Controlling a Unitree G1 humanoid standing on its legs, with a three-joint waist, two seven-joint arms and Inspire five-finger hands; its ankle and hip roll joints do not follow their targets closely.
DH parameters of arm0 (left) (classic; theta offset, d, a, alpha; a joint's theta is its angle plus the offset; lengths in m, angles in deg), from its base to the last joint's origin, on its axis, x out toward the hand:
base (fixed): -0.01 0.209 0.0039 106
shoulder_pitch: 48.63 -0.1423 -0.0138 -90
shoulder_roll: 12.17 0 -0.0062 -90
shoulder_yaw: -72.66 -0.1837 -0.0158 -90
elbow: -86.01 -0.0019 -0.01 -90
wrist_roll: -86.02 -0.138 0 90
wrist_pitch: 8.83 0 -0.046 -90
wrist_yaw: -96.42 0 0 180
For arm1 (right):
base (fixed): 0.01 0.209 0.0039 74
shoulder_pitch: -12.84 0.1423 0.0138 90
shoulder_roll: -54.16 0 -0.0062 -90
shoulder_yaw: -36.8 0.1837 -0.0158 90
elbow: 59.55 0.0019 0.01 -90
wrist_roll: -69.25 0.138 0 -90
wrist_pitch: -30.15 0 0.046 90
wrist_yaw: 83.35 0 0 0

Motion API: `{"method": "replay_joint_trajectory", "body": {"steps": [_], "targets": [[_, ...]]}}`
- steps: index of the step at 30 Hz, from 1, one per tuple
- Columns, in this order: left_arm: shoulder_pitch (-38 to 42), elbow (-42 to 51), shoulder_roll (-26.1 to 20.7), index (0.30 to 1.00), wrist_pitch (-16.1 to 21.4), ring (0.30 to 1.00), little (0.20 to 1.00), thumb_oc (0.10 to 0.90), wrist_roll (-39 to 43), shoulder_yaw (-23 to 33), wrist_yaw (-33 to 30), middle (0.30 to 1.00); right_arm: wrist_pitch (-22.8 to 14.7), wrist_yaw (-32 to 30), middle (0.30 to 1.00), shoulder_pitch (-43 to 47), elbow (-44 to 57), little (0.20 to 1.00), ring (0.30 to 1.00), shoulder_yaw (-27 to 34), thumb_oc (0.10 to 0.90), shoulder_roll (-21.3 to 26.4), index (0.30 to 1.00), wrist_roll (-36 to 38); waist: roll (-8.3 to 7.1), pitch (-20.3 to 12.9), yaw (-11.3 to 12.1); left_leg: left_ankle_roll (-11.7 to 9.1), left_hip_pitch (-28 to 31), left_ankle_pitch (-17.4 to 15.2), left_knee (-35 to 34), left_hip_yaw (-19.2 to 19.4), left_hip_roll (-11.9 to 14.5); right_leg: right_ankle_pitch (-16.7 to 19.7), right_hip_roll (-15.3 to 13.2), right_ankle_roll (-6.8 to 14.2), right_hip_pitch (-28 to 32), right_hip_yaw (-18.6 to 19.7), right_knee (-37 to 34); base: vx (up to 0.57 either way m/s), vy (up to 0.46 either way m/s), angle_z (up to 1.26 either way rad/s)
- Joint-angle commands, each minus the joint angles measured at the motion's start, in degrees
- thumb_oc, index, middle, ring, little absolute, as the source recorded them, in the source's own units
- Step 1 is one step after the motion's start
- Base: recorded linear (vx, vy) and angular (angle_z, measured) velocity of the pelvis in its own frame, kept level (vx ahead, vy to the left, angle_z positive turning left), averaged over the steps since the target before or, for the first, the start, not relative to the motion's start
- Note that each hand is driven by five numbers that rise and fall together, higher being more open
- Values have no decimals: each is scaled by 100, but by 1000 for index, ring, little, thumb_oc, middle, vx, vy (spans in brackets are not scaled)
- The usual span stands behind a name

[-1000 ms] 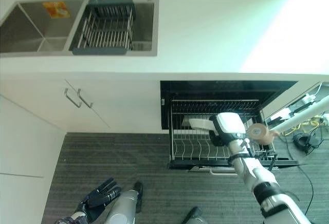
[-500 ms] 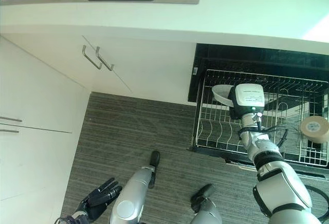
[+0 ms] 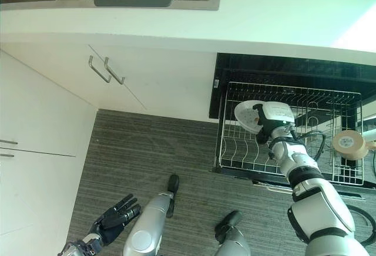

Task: Place the dishes in the dishwasher.

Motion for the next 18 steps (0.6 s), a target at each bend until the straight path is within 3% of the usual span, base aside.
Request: {"method": "replay_joint_trajectory", "body": {"steps": [1,7,12,14,18], "targets": [[-273,-6,-354,900,44,900,900,800,-23,-169,162,900,38,187,900,-57,-17,900,900,-80,800,44,900,462,-23,-183,108,-271,346,-843,154,142,512,146,-256,574,-206,233,-72,-1,-69,-2],[-258,-25,-245,900,92,900,900,800,-186,-208,-2,900,-72,460,900,-339,468,900,900,143,800,-17,900,1110,-235,-365,-71,-289,628,-881,154,284,611,78,-124,551,15,348,-72,17,-31,-9],[-322,-120,-168,900,-97,900,900,800,-470,-71,-197,900,151,-204,900,-753,1659,900,900,639,800,88,900,1625,-388,-608,-402,-252,909,-795,154,482,704,100,-9,435,174,440,-72,12,-1,-15],[-439,-214,-61,900,-99,900,900,800,-539,32,-260,900,363,-344,900,-1129,2444,900,900,1006,800,131,900,1792,-418,-740,-611,-239,1091,-824,154,613,754,27,100,407,275,575,-72,101,40,-24],[-550,-247,155,900,-150,900,900,800,-661,275,-361,900,404,-561,900,-2137,3657,900,900,2031,800,-53,900,2267,-451,-942,-1028,-208,1401,-890,154,893,840,-71,234,352,414,837,-72,82,42,-47]]}}
